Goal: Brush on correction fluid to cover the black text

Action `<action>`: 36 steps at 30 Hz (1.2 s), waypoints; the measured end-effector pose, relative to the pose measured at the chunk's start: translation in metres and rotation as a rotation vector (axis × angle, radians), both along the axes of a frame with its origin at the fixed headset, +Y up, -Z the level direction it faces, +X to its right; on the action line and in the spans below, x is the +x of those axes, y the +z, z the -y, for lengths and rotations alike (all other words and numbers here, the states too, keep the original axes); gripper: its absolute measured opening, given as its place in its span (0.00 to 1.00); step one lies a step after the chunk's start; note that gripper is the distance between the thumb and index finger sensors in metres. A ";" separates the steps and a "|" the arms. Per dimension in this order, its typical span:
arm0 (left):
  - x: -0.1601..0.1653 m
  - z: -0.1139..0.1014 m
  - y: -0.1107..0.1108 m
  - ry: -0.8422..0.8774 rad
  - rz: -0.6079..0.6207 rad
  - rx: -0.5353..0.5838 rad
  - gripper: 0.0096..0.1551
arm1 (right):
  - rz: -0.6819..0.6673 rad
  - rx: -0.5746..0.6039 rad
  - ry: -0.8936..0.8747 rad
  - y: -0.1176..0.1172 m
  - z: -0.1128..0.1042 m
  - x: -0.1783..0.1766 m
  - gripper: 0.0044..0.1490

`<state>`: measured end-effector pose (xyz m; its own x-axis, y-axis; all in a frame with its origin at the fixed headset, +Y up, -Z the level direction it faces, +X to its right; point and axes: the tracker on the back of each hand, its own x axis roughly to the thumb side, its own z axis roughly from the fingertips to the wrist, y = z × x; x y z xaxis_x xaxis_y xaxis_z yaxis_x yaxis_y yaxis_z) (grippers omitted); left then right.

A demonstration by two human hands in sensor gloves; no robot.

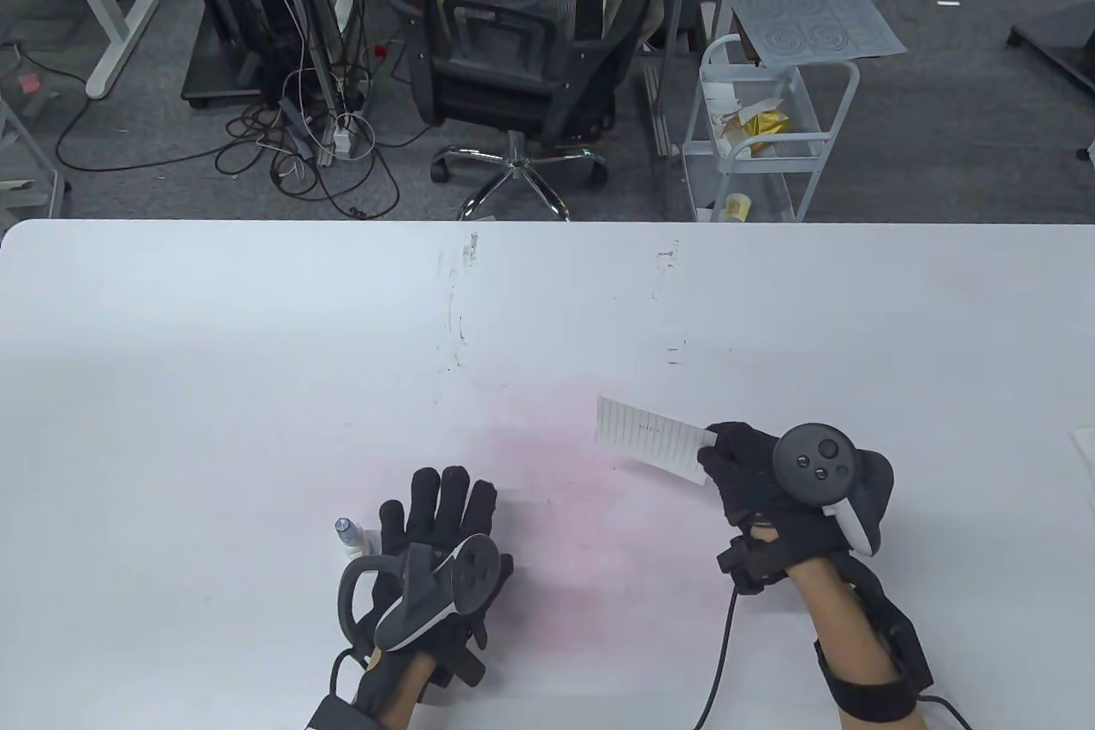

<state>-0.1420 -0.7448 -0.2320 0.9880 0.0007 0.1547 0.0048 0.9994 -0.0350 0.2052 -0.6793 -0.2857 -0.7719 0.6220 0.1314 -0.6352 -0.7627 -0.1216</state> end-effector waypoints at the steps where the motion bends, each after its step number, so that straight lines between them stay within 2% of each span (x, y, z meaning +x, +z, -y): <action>1: 0.000 0.000 0.000 -0.001 0.001 0.002 0.47 | -0.009 0.001 -0.017 0.005 0.000 -0.002 0.23; 5: 0.001 0.000 0.002 -0.002 0.009 0.016 0.47 | -0.099 -0.093 -0.031 0.020 0.003 -0.013 0.23; 10: 0.002 0.000 0.004 -0.004 0.011 0.022 0.47 | -0.152 -0.145 0.015 0.026 0.010 -0.025 0.23; 17: 0.003 0.001 0.004 -0.006 0.016 0.021 0.47 | -0.195 -0.286 0.020 0.011 0.033 -0.046 0.23; 23: 0.004 0.001 0.005 -0.005 0.023 0.026 0.47 | -0.215 -0.491 0.205 -0.009 0.064 -0.062 0.24; 30: 0.003 0.001 0.004 -0.006 0.020 0.021 0.47 | -0.127 -0.482 0.351 -0.011 0.073 -0.069 0.24; 36: 0.003 0.001 0.004 -0.005 0.020 0.022 0.47 | -0.080 -0.504 0.383 -0.008 0.073 -0.067 0.25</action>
